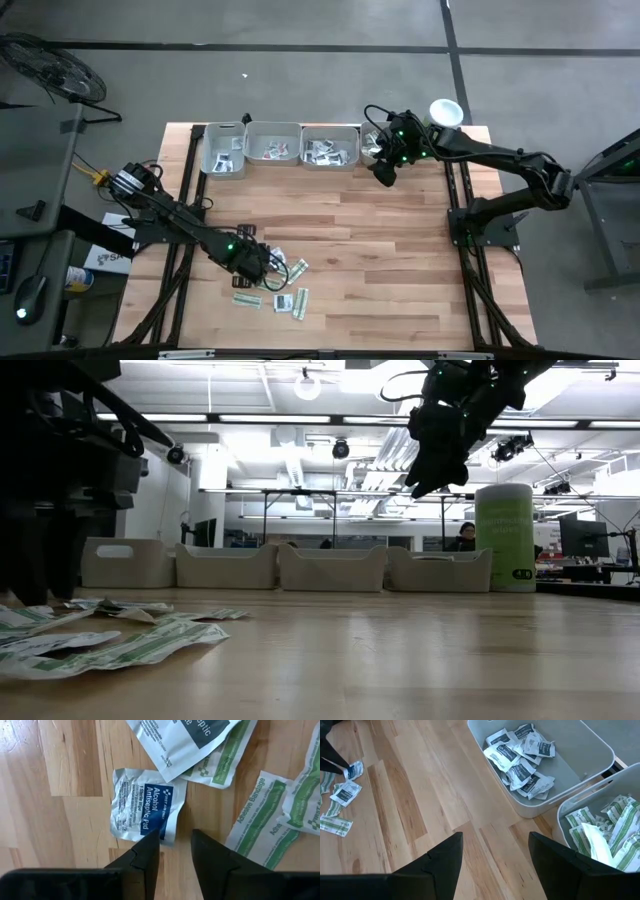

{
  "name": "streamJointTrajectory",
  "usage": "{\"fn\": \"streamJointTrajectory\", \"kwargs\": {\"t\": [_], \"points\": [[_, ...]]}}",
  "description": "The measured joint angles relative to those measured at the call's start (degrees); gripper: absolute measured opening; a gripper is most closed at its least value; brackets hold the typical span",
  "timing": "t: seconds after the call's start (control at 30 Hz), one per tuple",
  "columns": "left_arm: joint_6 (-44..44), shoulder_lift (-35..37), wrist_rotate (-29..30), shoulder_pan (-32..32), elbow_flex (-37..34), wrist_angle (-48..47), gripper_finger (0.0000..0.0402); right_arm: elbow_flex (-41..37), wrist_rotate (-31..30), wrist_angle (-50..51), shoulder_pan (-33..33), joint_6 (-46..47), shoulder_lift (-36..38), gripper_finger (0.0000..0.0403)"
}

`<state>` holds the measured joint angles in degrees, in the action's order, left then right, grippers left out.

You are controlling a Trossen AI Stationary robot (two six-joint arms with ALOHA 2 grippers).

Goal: Pick & Place First Aid Supplies
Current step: Put the blue alcohol pad into the left gray bin

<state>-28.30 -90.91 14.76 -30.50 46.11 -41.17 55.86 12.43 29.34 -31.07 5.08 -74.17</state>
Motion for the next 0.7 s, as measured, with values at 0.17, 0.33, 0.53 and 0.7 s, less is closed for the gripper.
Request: {"fn": "streamJointTrajectory", "kwargs": {"t": [0.17, 0.33, 0.53, 0.7], "points": [[-0.9, 0.0, -0.5, 0.0, -2.2, 2.2, 0.0075, 0.0, 0.0, 0.0, 0.0, 0.0, 0.0, 0.022], [-3.5, 0.1, -1.9, 0.0, -3.4, 3.8, 0.0029, 0.0, 0.0, 0.0, 0.0, 0.4, 0.0, 0.022], [-3.7, 0.1, -2.2, 0.1, -3.5, 3.8, 0.0004, 0.0, 0.0, 0.0, 0.0, 0.5, 0.0, 0.022], [-6.4, 0.4, -2.6, 0.1, -3.5, 3.5, 0.0001, 0.0, 0.0, 0.0, 0.0, 0.5, 0.0, 0.022]]}}
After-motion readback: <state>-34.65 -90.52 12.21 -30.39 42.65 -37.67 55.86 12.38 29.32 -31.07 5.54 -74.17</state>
